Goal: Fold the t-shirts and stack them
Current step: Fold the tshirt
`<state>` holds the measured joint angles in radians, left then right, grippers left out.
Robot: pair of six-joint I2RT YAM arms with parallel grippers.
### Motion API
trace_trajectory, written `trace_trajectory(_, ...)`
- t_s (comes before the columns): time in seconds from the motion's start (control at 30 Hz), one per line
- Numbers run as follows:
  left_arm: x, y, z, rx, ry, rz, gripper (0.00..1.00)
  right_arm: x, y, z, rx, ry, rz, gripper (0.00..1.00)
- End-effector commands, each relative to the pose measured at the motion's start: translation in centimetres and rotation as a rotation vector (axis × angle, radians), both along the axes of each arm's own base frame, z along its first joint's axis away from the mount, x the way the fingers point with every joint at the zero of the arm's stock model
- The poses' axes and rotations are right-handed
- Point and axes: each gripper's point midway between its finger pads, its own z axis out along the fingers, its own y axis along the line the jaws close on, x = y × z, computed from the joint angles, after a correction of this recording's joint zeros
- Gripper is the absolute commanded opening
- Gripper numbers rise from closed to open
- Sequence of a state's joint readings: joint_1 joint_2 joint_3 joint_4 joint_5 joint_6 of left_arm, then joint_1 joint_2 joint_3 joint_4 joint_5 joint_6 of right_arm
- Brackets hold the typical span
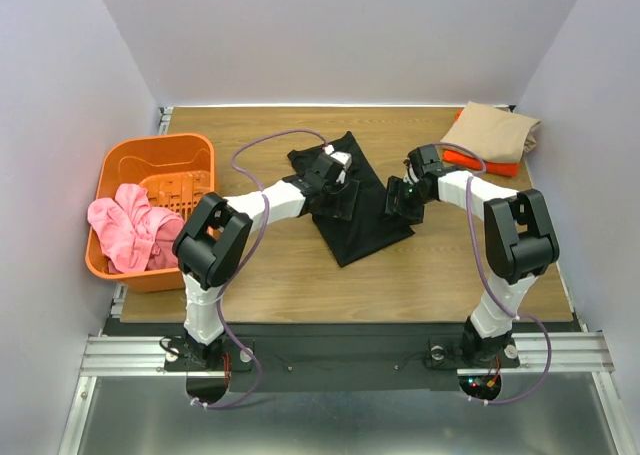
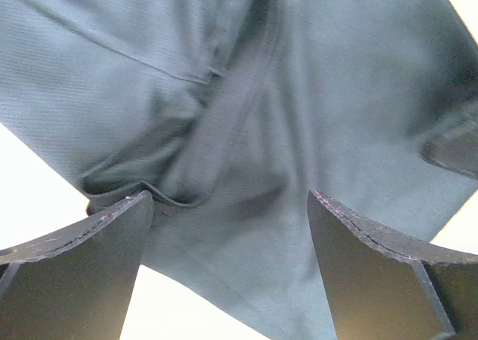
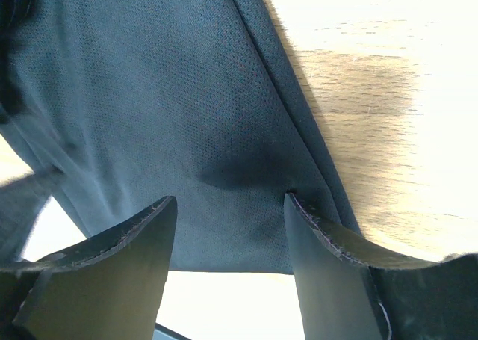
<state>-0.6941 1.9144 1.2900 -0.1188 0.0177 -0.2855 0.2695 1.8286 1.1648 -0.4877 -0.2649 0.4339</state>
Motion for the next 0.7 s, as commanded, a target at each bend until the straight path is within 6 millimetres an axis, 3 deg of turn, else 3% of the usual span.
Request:
trace_trajectory(0.0, 3.2, 1.6, 2.6, 0.037, -0.096, 0.061, 0.96, -3.2, -1.5, -3.5, -0.087, 0.115, 0.000, 0.66)
trace_trajectory(0.2, 4.6, 4.6, 2.6, 0.096, -0.105, 0.151, 0.96, -3.3, -1.6, -3.2, -0.088, 0.110, -0.001, 0.66)
trace_trajectory(0.3, 5.2, 5.8, 3.7, 0.114, -0.129, 0.196, 0.96, -3.3, -1.5, -3.1, -0.083, 0.110, -0.001, 0.66)
trace_trajectory(0.5, 5.0, 4.9, 7.7, 0.010, -0.156, 0.215, 0.96, -3.2, -1.2, -2.7, -0.067, 0.104, -0.004, 0.66)
trace_trajectory(0.67, 3.0, 4.5, 8.2, -0.075, -0.113, 0.209, 0.96, -3.7, -1.2, -3.1, -0.064, 0.122, -0.001, 0.66)
